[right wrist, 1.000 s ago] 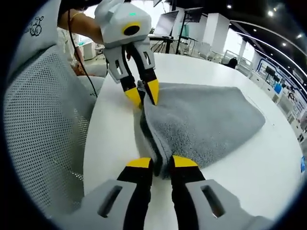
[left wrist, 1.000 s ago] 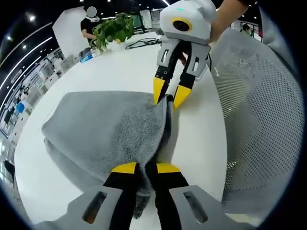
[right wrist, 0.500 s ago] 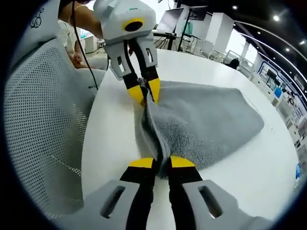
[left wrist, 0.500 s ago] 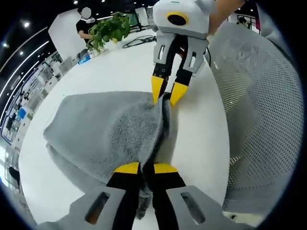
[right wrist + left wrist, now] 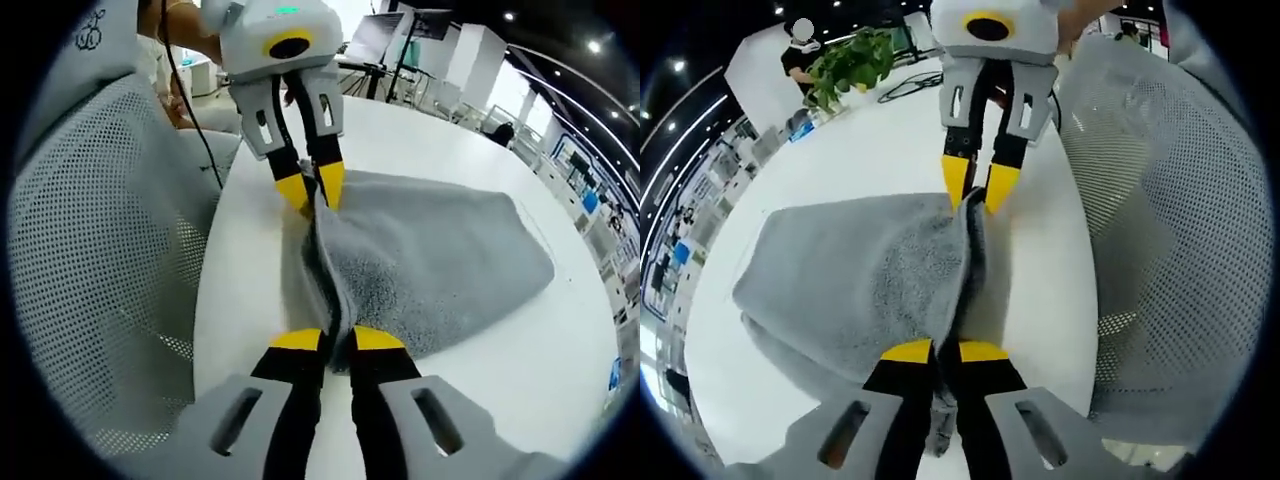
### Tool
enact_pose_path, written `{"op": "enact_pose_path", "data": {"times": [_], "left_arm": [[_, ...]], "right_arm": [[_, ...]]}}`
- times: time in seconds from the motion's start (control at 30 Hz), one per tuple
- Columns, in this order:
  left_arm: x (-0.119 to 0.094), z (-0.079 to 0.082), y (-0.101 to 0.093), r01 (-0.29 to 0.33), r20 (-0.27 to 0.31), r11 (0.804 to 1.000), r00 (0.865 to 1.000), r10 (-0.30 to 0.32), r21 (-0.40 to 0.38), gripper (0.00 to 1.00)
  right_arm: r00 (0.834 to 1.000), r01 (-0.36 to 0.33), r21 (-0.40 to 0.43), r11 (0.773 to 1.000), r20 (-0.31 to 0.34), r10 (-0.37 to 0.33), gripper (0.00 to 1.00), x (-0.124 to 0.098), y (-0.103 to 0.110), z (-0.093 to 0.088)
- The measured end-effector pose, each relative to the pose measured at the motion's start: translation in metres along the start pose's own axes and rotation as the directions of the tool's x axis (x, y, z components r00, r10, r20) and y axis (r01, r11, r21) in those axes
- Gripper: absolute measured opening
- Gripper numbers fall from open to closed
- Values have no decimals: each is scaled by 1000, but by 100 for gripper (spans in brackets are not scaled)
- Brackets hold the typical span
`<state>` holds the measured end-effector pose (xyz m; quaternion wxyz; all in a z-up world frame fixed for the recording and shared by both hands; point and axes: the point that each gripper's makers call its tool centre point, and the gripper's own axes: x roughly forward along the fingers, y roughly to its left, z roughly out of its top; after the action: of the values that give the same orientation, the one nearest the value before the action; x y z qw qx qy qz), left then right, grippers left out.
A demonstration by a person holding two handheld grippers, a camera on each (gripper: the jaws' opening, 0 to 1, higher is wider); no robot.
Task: Fold the towel on the table until its edges align and the towel forms a compact rectangular stack.
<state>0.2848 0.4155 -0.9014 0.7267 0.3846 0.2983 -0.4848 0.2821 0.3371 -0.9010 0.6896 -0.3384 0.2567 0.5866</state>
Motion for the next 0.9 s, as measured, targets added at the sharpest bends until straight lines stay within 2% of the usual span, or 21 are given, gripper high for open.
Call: {"op": "enact_pose_path", "data": {"times": [0.17,0.23,0.27,0.53,0.63,0.7,0.9], "left_arm": [[-9,5,-2,3,14,1000,1000,-2,-15,7],[-13,5,-1,-2,9,1000,1000,2,-28,7],[-15,6,-1,-4,10,1000,1000,5,-30,7],[-35,18,8,-27,56,997,998,30,-67,7],[-41,22,10,-32,58,997,998,36,-67,7],[-47,24,11,-45,50,998,998,47,-46,7],[-61,32,16,-59,64,997,996,62,-49,7]], "right_arm": [[1000,-16,33,999,18,15,7,-10,4,4],[997,-23,134,991,70,14,7,-15,4,12],[997,-24,148,989,81,12,7,-17,3,13],[992,-18,189,982,124,-5,6,-34,-2,25],[990,-21,214,977,143,-10,6,-41,-4,33],[988,-21,215,976,155,-13,6,-47,-5,39],[984,-19,213,977,177,-20,6,-60,-8,50]]}}
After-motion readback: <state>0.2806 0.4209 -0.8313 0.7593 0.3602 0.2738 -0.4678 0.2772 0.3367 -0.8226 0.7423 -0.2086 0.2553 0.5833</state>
